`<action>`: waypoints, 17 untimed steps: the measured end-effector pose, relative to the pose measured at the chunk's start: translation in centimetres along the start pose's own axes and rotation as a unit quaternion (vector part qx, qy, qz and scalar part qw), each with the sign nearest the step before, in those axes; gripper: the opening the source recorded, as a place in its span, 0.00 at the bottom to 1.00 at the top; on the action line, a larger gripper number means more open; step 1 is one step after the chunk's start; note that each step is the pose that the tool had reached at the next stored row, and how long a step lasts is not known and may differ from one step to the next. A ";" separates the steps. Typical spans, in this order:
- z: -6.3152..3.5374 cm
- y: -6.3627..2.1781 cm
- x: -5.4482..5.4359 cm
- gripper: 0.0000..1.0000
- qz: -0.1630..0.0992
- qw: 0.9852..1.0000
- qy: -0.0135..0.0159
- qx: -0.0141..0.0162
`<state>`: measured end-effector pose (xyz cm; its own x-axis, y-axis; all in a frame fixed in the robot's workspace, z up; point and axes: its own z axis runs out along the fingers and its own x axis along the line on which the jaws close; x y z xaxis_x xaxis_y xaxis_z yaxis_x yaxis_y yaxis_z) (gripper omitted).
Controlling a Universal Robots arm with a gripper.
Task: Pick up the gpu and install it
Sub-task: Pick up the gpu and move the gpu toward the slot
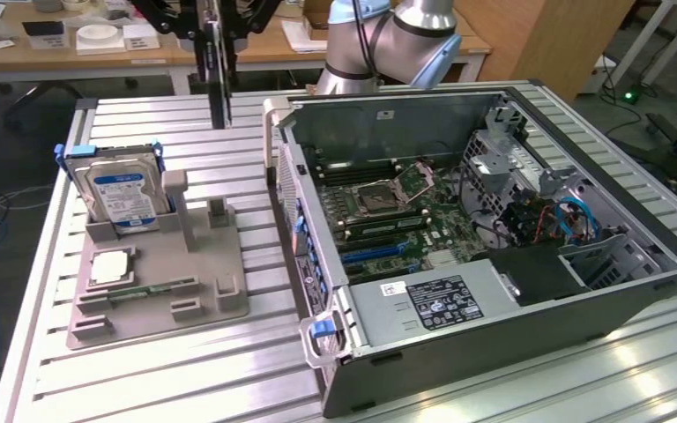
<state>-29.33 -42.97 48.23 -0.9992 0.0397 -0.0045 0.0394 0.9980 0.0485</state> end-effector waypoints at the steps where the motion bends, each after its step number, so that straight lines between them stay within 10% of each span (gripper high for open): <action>1: 0.00 0.00 -0.1 0.28 0.000 1.000 0.000 0.000; 17: 0.01 0.05 -1.3 0.28 0.000 1.000 0.000 0.000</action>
<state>-28.08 -42.97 48.23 -0.9992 0.0397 -0.0045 0.0394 0.9980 0.0486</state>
